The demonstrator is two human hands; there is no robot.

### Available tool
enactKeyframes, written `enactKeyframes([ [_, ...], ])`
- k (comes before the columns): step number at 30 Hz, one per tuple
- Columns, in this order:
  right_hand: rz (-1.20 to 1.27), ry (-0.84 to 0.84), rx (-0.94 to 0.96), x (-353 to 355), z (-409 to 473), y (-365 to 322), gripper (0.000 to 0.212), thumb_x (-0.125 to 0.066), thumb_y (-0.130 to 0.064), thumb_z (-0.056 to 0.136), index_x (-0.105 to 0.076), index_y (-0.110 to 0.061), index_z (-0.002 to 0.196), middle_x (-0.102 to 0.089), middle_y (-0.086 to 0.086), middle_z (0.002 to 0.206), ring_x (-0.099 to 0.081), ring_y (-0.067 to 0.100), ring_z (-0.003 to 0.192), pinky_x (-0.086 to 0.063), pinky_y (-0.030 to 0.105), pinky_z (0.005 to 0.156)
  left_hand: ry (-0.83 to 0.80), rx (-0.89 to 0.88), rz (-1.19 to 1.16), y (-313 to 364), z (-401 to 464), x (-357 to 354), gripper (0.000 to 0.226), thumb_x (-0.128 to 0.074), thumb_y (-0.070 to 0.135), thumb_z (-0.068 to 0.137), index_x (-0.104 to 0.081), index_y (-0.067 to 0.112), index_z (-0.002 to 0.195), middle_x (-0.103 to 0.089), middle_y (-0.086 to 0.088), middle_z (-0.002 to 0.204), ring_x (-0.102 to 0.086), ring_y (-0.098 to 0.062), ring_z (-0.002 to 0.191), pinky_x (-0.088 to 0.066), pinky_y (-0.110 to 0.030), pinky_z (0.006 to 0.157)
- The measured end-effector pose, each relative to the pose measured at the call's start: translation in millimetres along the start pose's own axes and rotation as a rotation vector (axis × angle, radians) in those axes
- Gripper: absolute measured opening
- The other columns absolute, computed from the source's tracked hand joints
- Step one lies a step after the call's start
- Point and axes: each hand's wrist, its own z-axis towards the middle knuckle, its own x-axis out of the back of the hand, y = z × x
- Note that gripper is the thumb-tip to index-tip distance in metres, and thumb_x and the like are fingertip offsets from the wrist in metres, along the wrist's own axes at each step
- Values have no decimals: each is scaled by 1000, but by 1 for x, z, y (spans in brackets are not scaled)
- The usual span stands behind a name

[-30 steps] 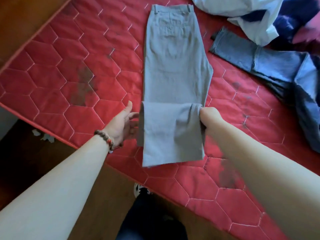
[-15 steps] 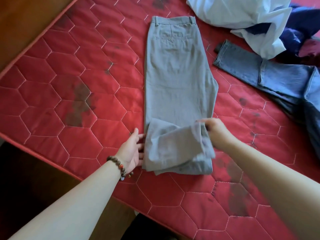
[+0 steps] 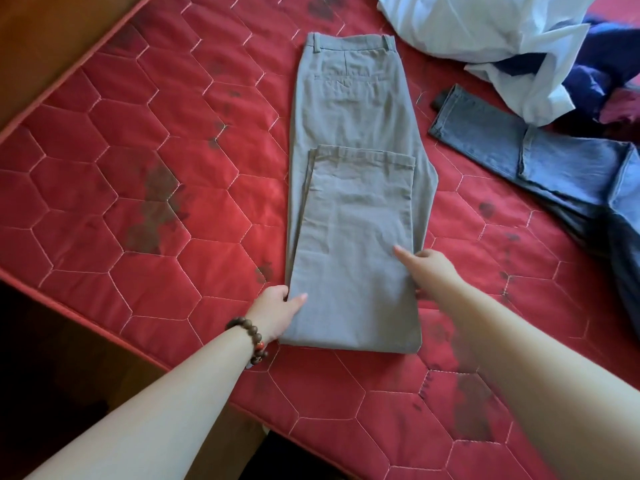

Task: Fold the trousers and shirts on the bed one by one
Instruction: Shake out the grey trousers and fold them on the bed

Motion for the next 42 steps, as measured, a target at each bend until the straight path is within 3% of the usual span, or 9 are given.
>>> enactKeyframes([
  [4, 52, -118, -40, -11, -32, 44, 38, -68, -43, 84, -68, -12, 106, -71, 9, 101, -68, 26, 88, -57, 39, 74, 85, -58, 91, -10, -8, -5, 34, -52, 28, 96, -48, 8, 69, -51, -3, 64, -44, -18, 57, -33, -24, 51],
  [10, 109, -101, 211, -19, -78, 82, 16, -64, -22, 90, -64, -16, 105, -70, 0, 101, -65, 18, 93, -52, 39, 85, 96, -121, 45, -31, -43, -10, 36, -48, 28, 98, -57, -6, 93, -66, -26, 95, -57, -23, 73, -47, -44, 69],
  [13, 110, -120, 235, -23, -103, 108, 14, -61, -22, 92, -62, -21, 106, -69, -5, 103, -64, 14, 95, -52, 35, 85, 35, -97, -30, -55, -68, -18, 28, -48, 28, 98, -62, 4, 97, -70, -17, 97, -66, -28, 84, -51, -49, 81],
  [19, -90, -209, 158, -33, -143, 168, 14, -57, -27, 95, -61, -21, 108, -67, -5, 104, -63, 12, 93, -52, 34, 82, -83, 31, -51, -103, -107, -47, 11, -60, 26, 93, -66, 23, 101, -71, 7, 99, -66, -3, 84, -52, -18, 68],
  [23, 80, -196, 185, -27, -150, 178, 10, -57, -25, 95, -64, -33, 98, -70, -12, 99, -68, 7, 88, -57, 35, 79, -86, 50, -392, -108, -111, -47, 12, -59, 17, 94, -71, 17, 96, -74, -4, 101, -70, -21, 96, -54, -39, 86],
  [27, 62, -250, 67, -32, -148, 192, 8, -60, -14, 93, -65, -15, 99, -71, 6, 101, -69, 24, 91, -58, 47, 80, -64, 74, -132, -126, -112, -51, 14, -61, 22, 90, -72, 14, 92, -74, -3, 95, -70, -20, 90, -55, -42, 85],
  [35, 398, -262, 31, -30, -114, 152, 18, -64, -24, 91, -67, -13, 106, -72, 8, 106, -70, 24, 94, -55, 46, 88, -14, 60, -478, -78, -77, -43, 28, -63, 16, 89, -63, 9, 115, -71, -9, 110, -68, -24, 101, -54, -45, 90],
  [38, 462, -206, 54, -34, -89, 125, 19, -63, -21, 91, -65, -12, 108, -72, 9, 103, -72, 24, 87, -57, 37, 71, 85, -11, -354, -50, -49, -39, 24, -62, 19, 89, -62, 4, 108, -69, -17, 107, -66, -28, 98, -52, -52, 89],
  [42, 547, -162, 62, -42, -59, 88, 15, -63, -14, 91, -63, -14, 106, -71, 12, 104, -70, 30, 91, -57, 48, 80, 223, -29, -152, -21, -17, -33, 33, -63, 28, 88, -61, 3, 110, -67, -14, 110, -63, -30, 101, -52, -40, 87],
])
